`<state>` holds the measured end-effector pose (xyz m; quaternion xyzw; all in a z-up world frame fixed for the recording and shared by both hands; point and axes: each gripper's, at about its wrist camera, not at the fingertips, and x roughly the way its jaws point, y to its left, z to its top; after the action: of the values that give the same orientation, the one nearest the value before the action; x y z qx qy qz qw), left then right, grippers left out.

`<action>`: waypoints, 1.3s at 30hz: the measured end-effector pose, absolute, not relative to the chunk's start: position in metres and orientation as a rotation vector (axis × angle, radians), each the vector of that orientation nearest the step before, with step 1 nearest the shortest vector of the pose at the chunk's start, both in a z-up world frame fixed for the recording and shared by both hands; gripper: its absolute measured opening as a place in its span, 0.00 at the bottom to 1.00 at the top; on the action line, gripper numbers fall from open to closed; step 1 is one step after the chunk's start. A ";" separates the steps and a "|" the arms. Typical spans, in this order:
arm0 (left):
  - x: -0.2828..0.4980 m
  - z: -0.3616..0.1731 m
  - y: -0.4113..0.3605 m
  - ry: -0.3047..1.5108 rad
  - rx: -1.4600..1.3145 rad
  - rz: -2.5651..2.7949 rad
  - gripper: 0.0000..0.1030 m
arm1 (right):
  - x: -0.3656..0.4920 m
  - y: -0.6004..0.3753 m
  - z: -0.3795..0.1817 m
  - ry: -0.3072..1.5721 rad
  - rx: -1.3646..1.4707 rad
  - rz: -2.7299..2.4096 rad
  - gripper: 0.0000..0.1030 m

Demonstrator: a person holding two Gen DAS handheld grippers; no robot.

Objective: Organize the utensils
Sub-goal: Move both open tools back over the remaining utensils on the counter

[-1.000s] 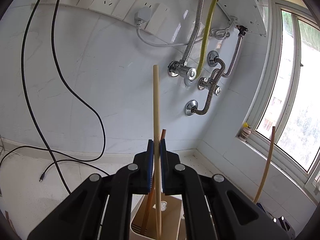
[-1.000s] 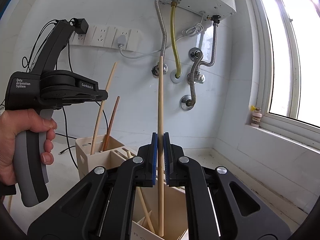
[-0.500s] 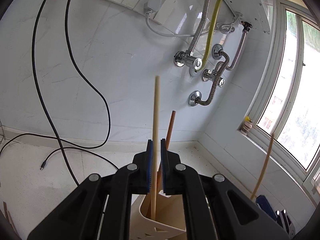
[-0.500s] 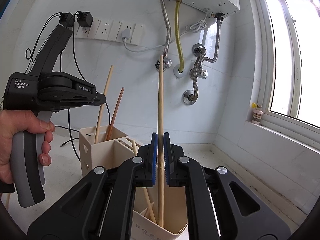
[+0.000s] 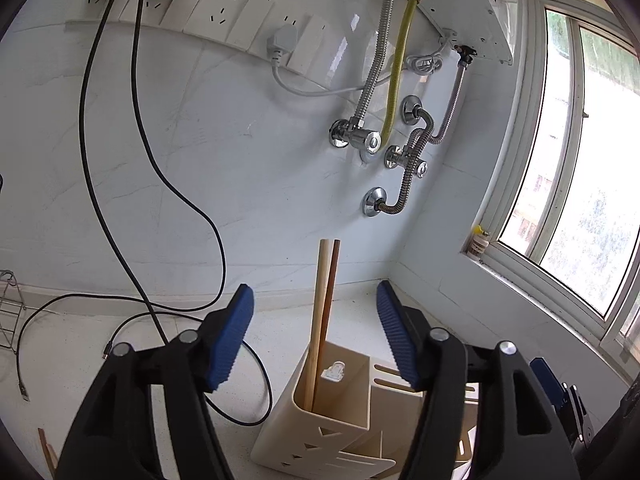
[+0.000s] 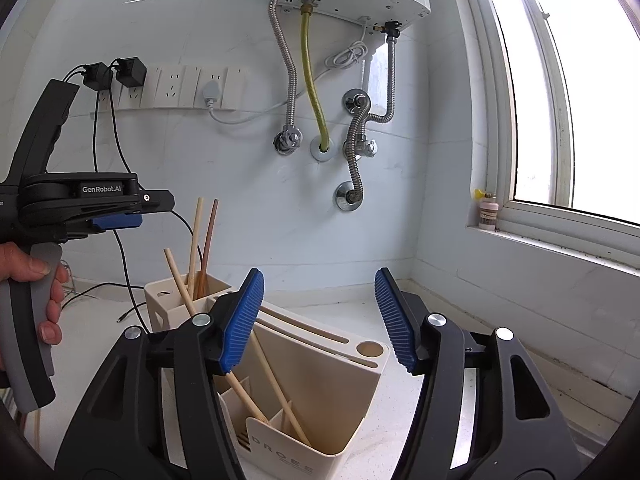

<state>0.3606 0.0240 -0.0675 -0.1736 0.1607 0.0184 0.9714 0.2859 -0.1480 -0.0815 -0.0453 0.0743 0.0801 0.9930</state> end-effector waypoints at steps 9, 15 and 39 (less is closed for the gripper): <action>0.331 -0.043 0.031 0.273 -0.298 0.015 0.91 | 0.270 -0.154 -0.064 0.134 -0.014 0.084 0.80; 0.303 -0.024 0.039 0.236 -0.243 0.016 0.95 | 0.256 -0.155 -0.048 0.113 0.023 0.066 0.92; 0.167 0.010 0.150 0.333 -0.196 0.300 0.95 | 0.223 -0.063 -0.036 0.217 -0.027 0.238 0.92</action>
<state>0.1673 0.1498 0.0098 -0.0969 0.1647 0.1486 0.9703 0.2230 -0.0633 -0.0359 -0.0133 0.1082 0.1184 0.9870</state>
